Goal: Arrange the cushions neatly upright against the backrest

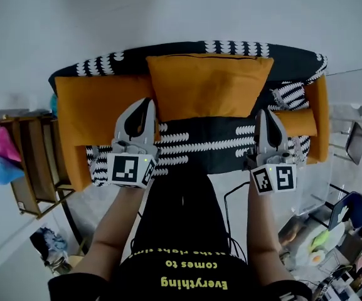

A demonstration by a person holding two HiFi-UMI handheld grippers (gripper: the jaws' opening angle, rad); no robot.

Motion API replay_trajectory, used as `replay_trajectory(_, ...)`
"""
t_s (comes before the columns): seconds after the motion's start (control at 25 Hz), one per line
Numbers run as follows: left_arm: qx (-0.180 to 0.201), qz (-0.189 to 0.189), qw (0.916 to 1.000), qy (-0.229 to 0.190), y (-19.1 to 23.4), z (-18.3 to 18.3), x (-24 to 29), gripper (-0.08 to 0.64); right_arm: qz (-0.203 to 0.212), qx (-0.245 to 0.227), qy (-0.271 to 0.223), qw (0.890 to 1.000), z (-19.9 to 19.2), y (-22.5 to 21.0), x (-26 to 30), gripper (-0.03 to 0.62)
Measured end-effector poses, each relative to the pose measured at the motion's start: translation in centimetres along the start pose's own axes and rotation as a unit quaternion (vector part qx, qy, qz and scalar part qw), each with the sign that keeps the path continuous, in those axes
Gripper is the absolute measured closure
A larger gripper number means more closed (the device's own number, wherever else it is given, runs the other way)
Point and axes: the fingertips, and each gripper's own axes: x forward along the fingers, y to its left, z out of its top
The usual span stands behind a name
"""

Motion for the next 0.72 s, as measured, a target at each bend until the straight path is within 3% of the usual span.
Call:
replay_trajectory(0.32, 0.03, -0.013, 0.9991, 0.026, 1.1, 2.2, -3.2, 0.56, -0.018, -0.014, -0.01, 1.0, 4.2, 2.1, -2.1, 0.581)
replay_trajectory(0.48, 0.034, 0.005, 0.9986, 0.039, 1.5, 2.2, -4.5, 0.56, 0.013, -0.02, 0.011, 1.0, 3.5, 2.6, -2.4, 0.581)
replay_trajectory(0.6, 0.031, 0.021, 0.9982, 0.046, -0.2, 1.4, -3.6, 0.56, 0.033, -0.025, 0.017, 0.999, 3.1, 0.7, -2.8, 0.581)
replay_trajectory(0.72, 0.028, 0.032, 0.998, 0.047, -4.6, 0.3, -0.6, 0.56, 0.046, -0.039, 0.015, 0.998, 3.1, -4.6, -3.7, 0.58)
